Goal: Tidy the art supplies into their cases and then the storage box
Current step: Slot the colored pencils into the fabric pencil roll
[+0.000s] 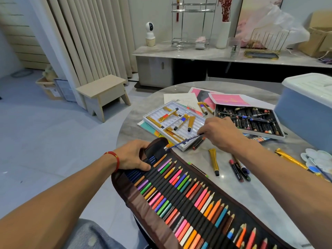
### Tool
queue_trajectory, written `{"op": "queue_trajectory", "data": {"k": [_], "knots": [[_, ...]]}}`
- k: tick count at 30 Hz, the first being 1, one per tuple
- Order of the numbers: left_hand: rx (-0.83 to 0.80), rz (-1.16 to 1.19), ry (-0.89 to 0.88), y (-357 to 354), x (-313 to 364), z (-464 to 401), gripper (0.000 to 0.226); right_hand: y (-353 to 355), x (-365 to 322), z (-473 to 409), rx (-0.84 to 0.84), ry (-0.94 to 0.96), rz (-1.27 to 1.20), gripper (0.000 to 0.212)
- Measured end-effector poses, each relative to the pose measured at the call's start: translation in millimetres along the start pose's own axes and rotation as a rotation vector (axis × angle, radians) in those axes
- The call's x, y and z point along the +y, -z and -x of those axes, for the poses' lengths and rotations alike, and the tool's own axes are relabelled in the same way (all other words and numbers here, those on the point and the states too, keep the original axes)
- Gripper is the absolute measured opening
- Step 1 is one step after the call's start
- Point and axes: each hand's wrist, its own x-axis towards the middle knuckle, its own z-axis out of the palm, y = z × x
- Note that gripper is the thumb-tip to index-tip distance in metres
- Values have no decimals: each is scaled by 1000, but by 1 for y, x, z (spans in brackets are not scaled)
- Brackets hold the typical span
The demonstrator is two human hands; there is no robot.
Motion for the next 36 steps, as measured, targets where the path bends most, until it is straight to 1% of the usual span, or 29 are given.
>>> {"op": "queue_trajectory", "data": {"k": [5,7,9,13,15,18,20,23,25,27,30,33,36], "knots": [[-2,107,-27,3,5,2,50,5,-5,0,54,43,-43,25],[7,185,-36,5,8,5,58,9,-7,1,67,67,-50,25],[1,261,-51,7,12,7,60,11,-11,1,81,94,-62,24],[23,273,-100,7,15,10,49,14,-25,-5,94,99,-125,20],[59,303,-112,5,17,9,46,14,-35,-6,51,80,-174,25],[80,324,-101,2,21,7,42,8,-63,-5,-12,138,-185,34],[87,342,-89,2,22,5,40,5,-79,-5,-12,178,-204,36],[96,369,-79,2,20,7,40,4,-73,-6,14,114,-302,40],[95,369,-79,3,21,9,39,4,-62,-3,64,51,-347,29],[92,365,-71,2,22,9,38,3,-57,0,54,24,-379,15],[95,344,-64,0,25,9,36,2,-58,2,8,10,-370,13],[93,332,-54,1,26,10,38,5,-54,0,18,-13,-393,11],[88,342,-34,0,26,11,39,6,-46,1,7,-22,-343,10]]}}
